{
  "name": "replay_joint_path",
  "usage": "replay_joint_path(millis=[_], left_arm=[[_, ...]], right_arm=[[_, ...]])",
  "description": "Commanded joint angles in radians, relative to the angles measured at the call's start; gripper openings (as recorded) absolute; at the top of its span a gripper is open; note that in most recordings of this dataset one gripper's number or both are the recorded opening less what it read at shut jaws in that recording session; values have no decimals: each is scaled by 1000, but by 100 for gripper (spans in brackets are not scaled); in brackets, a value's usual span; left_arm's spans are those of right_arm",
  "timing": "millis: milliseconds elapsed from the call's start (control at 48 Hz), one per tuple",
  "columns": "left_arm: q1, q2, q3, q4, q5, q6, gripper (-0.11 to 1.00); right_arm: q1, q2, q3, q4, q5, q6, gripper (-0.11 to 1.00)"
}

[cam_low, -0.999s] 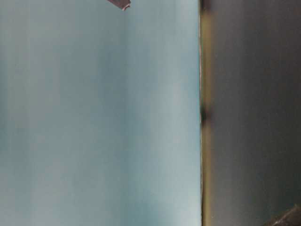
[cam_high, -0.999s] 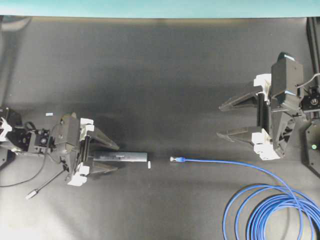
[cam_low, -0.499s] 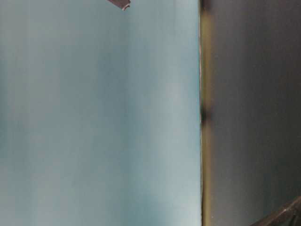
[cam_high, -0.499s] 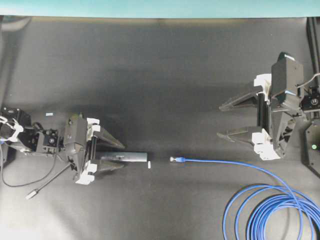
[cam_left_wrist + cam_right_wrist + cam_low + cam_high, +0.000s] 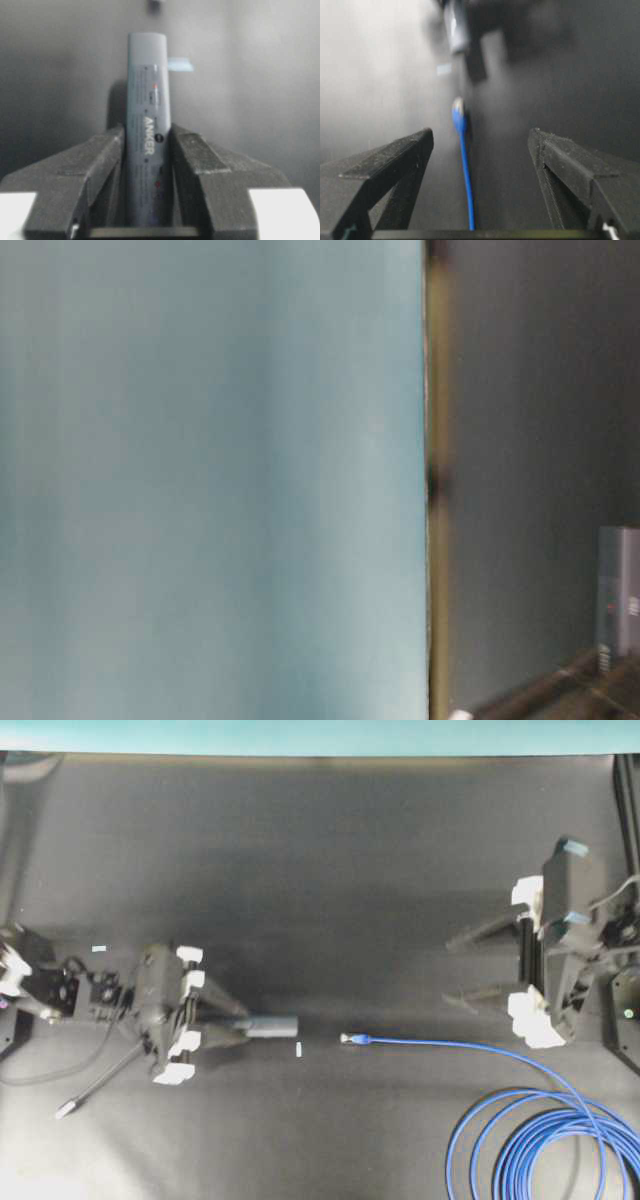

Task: Insert the LAN cable into the hub.
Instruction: 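Grasp the grey hub with the left gripper and lift it, then grasp the blue LAN cable behind its plug with the right gripper, then bring the held plug and hub port toward each other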

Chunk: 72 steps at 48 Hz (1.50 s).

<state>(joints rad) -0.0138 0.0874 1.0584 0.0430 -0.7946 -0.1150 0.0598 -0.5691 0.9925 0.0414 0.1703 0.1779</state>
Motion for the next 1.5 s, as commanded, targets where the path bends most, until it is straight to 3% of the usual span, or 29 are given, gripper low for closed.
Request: replay_joint_path(millis=[0, 187, 395, 749, 1353, 1478], left_arm=[[5, -117, -60, 3, 209, 11, 28], [14, -247, -170, 3, 575, 46, 28], [9, -275, -238, 3, 738, 40, 28], [-12, -276, -233, 3, 729, 41, 28], [-17, -287, -206, 3, 684, 41, 28], [-17, -287, -202, 3, 672, 41, 28]], right_arm=[[31, 49, 14, 3, -46, 5, 74], [54, 199, 26, 2, -172, 5, 75], [78, 416, -29, 3, -318, 5, 75], [127, 655, -121, 5, -385, 5, 75], [91, 739, -126, 5, -451, -2, 74], [92, 761, -135, 5, -453, -3, 69]])
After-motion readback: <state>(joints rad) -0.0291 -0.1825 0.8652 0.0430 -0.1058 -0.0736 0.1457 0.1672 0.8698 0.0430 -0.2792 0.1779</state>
